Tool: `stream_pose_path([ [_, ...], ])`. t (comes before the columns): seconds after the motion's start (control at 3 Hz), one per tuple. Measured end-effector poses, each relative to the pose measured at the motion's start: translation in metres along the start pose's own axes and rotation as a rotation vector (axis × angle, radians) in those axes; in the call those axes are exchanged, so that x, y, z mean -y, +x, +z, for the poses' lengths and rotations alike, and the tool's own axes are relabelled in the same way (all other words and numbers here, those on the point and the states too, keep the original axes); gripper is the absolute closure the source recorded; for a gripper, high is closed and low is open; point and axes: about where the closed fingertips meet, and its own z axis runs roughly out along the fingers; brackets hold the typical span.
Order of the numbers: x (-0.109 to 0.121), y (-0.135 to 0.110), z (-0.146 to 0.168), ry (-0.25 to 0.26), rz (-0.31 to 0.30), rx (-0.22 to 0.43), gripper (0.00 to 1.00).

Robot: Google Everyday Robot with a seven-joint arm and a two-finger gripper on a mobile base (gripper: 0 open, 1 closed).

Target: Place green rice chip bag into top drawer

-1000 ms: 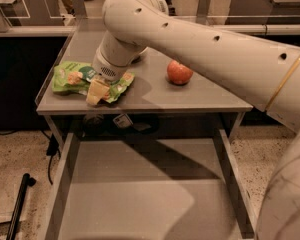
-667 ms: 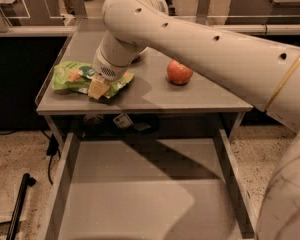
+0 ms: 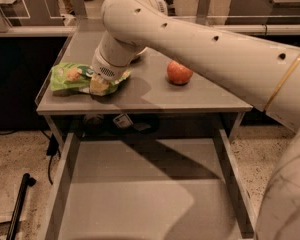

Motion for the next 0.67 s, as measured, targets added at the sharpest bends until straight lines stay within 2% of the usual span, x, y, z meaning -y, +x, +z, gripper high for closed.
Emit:
stream_pose_path([
  [0.67, 0.0006, -0.0014, -0.0023, 0.000, 0.000, 0.000, 1.00],
])
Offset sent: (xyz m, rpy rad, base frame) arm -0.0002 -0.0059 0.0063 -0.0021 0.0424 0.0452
